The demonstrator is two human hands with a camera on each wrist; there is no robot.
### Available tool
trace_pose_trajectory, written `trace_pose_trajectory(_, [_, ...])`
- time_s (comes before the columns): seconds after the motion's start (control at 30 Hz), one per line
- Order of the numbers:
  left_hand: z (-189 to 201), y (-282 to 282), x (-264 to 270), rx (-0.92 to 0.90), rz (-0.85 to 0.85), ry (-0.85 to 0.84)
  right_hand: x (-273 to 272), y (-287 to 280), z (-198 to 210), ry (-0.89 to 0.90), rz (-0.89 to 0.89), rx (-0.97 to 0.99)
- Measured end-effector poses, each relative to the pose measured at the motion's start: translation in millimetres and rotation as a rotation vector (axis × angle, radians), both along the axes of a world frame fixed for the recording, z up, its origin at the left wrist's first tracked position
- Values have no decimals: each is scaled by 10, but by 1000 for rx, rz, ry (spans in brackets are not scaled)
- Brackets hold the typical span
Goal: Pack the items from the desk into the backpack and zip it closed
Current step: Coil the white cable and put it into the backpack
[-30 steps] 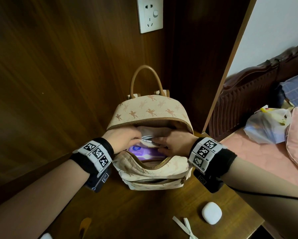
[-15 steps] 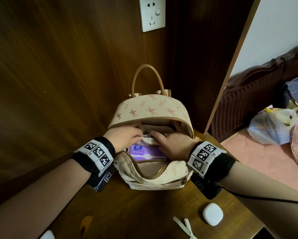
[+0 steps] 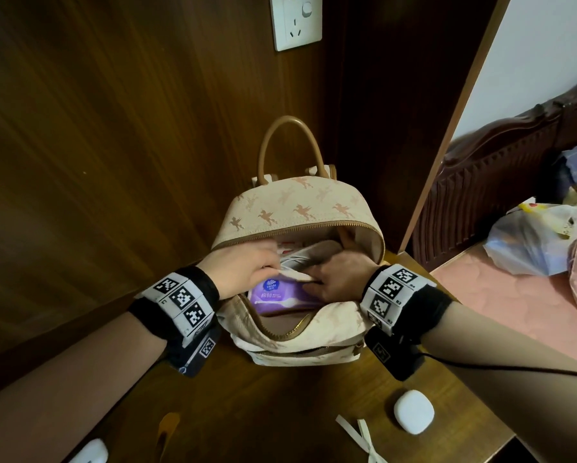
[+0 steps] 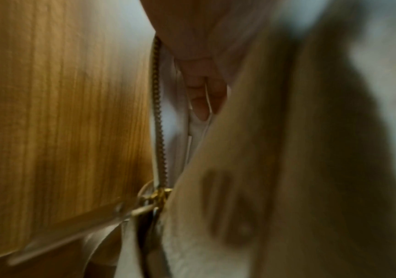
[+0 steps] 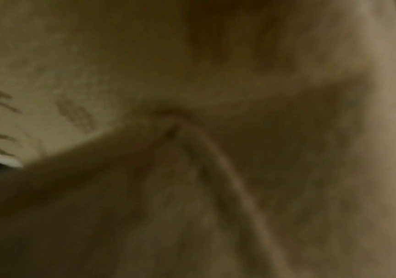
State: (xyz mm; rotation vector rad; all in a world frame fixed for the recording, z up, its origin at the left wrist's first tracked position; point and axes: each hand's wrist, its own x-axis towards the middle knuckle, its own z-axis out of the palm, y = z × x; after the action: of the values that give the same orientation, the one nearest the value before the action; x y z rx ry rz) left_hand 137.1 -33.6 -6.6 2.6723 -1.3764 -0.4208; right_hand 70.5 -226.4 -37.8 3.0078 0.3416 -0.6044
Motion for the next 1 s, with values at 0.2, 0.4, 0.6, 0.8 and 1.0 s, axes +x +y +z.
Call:
trace_pose_trajectory(0.2, [-7, 5, 0, -45, 45, 35, 21, 44, 45, -8, 7, -45])
trace_pose_trajectory(0.4, [52, -16, -39, -22, 124, 50, 2, -14, 61, -120, 14, 100])
trace_pose_trajectory(0.6, [146, -65, -106, -3, 132, 110, -91, -113, 191, -117, -26, 513])
trace_pose_trajectory(0.8, [301, 10, -178, 16, 129, 110, -239, -150, 349, -183, -90, 574])
trace_pose_trajectory(1.0, [323, 43, -295, 42, 153, 87, -290, -67, 342, -177, -103, 417])
